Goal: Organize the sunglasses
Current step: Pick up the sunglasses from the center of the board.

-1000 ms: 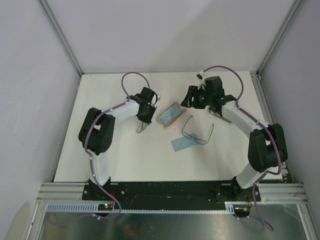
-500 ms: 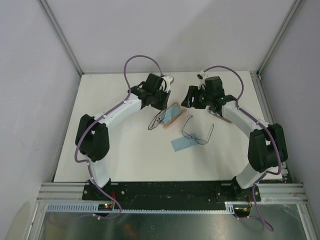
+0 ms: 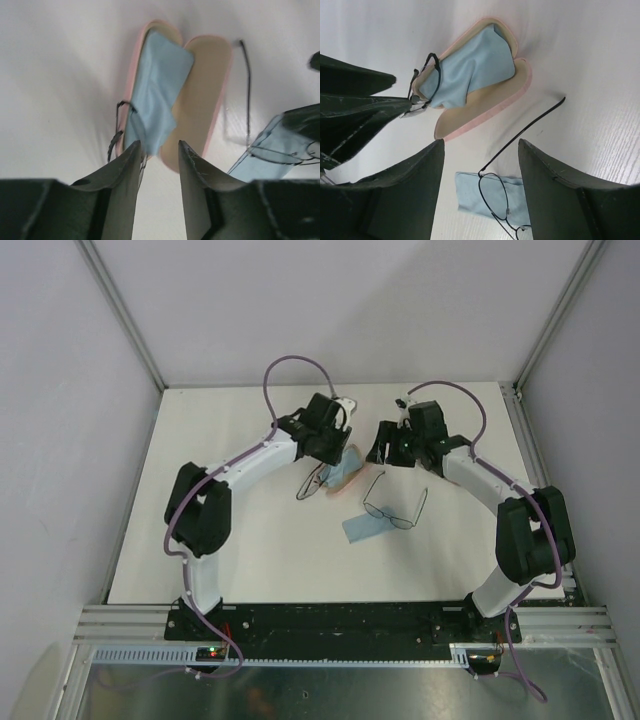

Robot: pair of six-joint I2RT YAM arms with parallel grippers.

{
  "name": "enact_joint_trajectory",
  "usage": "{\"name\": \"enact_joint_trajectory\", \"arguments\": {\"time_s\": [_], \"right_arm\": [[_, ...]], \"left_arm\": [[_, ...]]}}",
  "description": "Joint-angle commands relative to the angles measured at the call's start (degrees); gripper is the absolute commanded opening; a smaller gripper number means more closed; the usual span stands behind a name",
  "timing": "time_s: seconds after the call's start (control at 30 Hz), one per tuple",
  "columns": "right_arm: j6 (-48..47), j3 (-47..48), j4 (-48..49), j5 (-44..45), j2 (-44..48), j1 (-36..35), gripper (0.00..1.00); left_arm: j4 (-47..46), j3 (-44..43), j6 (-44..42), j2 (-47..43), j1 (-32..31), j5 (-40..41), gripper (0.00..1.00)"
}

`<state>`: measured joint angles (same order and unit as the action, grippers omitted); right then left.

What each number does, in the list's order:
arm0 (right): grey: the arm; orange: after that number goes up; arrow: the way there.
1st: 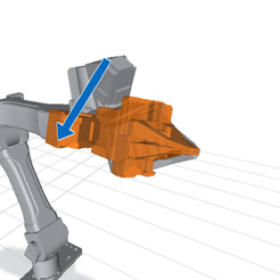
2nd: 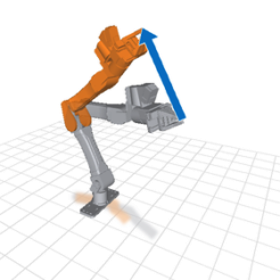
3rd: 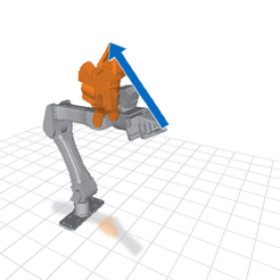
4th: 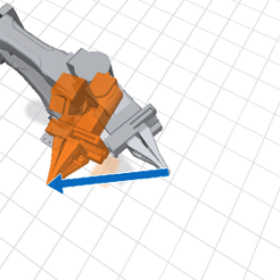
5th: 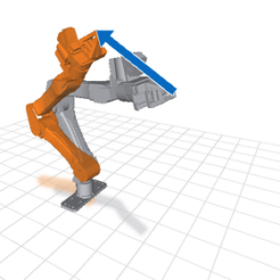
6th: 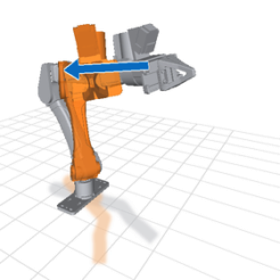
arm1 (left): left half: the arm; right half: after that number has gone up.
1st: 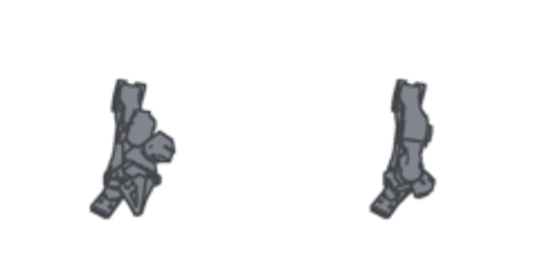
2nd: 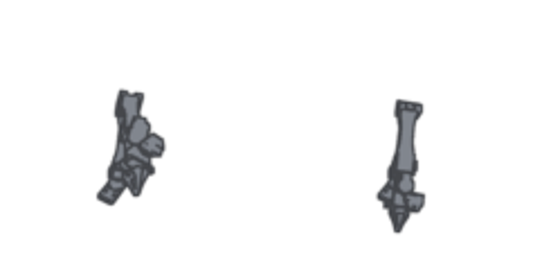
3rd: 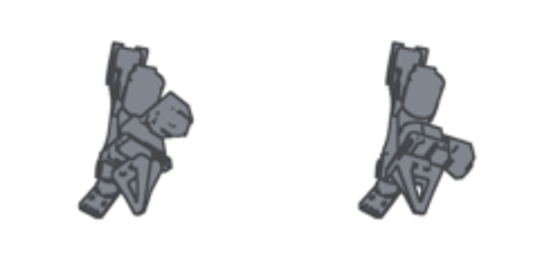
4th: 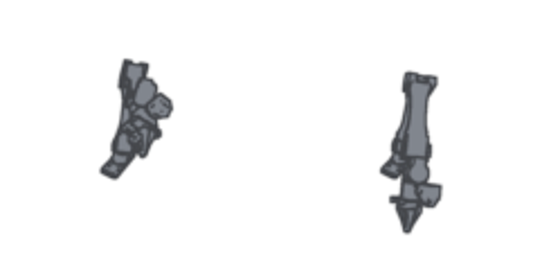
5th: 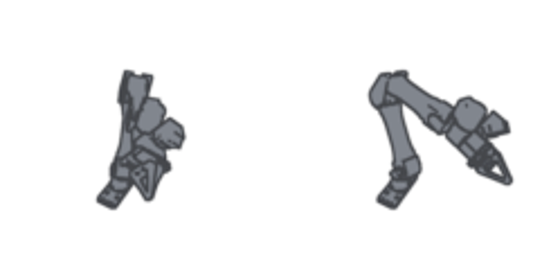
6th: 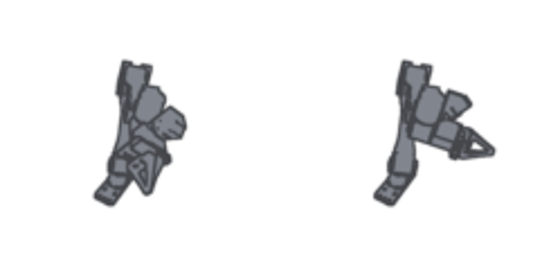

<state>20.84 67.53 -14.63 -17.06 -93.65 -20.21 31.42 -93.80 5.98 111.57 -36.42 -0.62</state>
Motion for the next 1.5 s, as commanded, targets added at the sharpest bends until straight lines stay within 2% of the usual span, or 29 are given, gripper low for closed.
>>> {"name": "enact_joint_trajectory", "arguments": {"time_s": [0.0,0.23,0.43,0.53,0.87,1.47], "right_arm": [[-0.04,-0.67,1.41,1.47,0.64,-0.81,0.65],[1.96,-0.83,3.01,3.19,-1.25,-2.59,0.65],[7.30,-0.86,1.70,8.28,-3.06,-2.56,0.67],[10.06,-1.14,1.82,8.77,-3.83,-2.05,0.68],[14.85,-2.92,8.27,2.87,-7.32,-0.57,0.59],[15.61,-2.93,11.56,-0.02,-8.93,0.25,0.58]], "left_arm": [[-2.03,6.55,2.32,-7.84,3.61,2.27,0.43],[-11.82,22.68,6.65,-18.10,9.76,-1.62,0.51],[-17.98,30.30,9.32,-22.82,13.46,-3.66,0.59],[-19.15,31.17,9.75,-21.04,14.73,-6.47,0.60],[-27.29,35.95,9.60,-18.26,15.13,-12.47,0.57],[-27.77,31.30,2.52,-7.59,15.07,-21.49,0.48]]}}
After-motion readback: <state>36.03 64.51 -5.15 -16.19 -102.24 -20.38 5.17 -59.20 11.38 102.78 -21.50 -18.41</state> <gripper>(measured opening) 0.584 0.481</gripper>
